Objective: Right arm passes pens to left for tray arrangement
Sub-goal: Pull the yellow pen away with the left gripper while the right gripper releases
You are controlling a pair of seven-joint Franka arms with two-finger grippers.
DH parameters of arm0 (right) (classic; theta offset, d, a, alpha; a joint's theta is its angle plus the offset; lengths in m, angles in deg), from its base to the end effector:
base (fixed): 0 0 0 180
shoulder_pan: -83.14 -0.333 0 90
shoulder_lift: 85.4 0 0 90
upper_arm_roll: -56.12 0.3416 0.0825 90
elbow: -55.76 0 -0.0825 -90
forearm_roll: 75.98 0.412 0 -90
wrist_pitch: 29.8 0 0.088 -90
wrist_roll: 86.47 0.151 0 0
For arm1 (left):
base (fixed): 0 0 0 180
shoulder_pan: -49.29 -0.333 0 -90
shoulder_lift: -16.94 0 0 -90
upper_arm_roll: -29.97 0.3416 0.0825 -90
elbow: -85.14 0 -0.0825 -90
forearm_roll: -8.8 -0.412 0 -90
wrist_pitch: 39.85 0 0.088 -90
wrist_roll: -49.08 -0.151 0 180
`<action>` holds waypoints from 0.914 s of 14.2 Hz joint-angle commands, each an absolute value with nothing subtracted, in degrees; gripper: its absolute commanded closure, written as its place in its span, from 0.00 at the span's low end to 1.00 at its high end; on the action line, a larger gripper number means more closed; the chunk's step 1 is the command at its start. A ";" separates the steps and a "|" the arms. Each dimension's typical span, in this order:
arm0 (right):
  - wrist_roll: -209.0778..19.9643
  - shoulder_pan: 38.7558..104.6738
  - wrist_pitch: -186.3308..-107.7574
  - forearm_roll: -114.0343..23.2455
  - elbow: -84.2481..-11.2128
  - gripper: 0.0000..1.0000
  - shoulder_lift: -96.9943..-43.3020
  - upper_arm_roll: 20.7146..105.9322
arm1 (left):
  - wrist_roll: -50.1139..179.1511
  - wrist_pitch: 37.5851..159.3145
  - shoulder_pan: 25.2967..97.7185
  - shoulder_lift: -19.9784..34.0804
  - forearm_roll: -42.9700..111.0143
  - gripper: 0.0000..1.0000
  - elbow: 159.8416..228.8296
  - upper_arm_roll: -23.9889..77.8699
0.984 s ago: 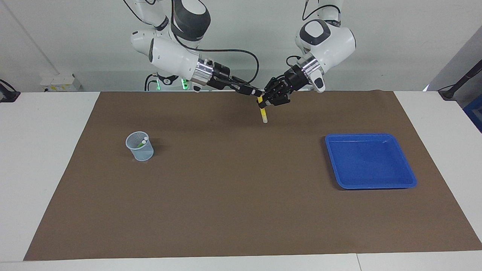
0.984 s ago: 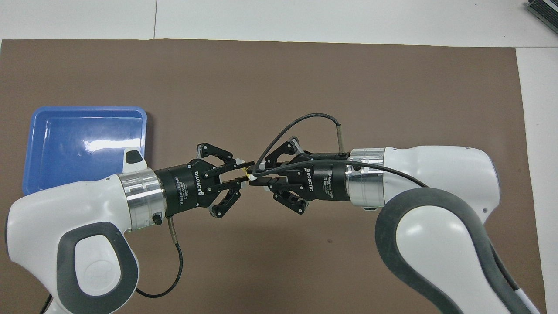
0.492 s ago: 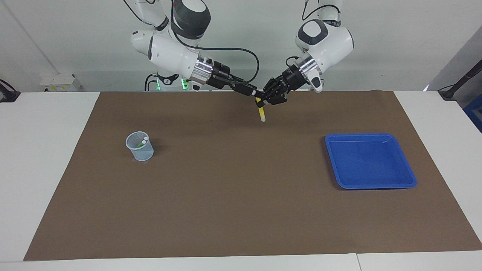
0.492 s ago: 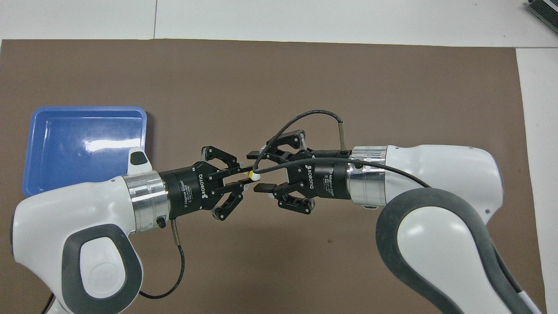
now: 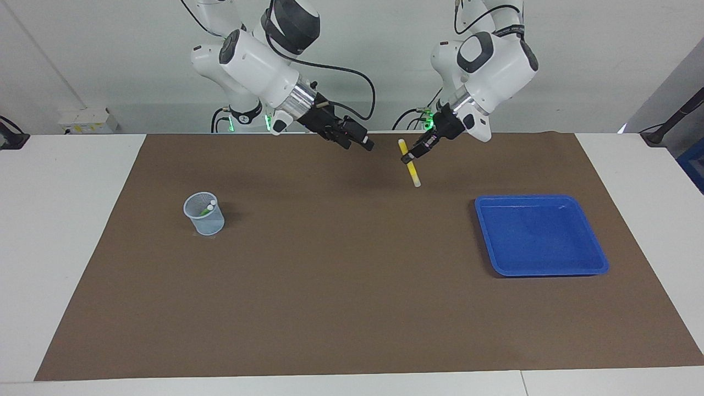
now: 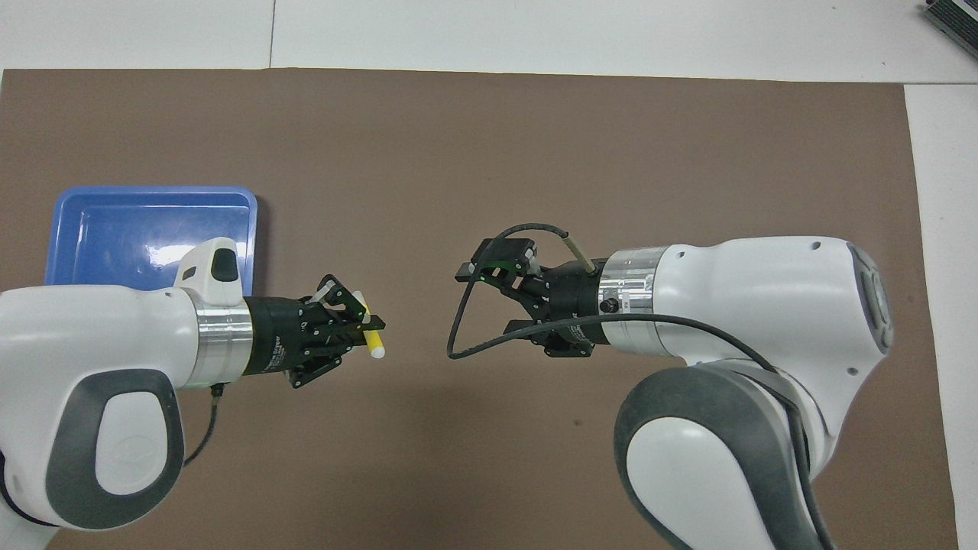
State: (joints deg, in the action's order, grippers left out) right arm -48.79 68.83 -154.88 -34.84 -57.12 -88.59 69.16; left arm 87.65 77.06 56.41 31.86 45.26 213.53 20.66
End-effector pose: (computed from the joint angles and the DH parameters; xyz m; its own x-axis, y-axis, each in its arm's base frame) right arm 0.5191 0.3249 0.5108 0.8738 -0.4072 -0.2656 -0.4834 -0.6686 -0.5651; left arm 0.4702 -0.2003 0.4634 0.7820 0.5297 -0.3285 0.6231 -0.6775 0.3908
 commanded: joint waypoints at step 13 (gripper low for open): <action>-121.93 85.33 -139.47 -80.02 -63.50 0.00 -90.76 69.31 | 51.02 70.70 42.18 21.88 8.01 1.00 203.71 20.30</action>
State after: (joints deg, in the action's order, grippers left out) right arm -112.85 84.14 -136.95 -77.14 -60.05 -89.31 68.53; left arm 52.44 69.09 44.18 27.17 9.73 207.32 20.85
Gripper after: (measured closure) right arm 0.000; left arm 0.819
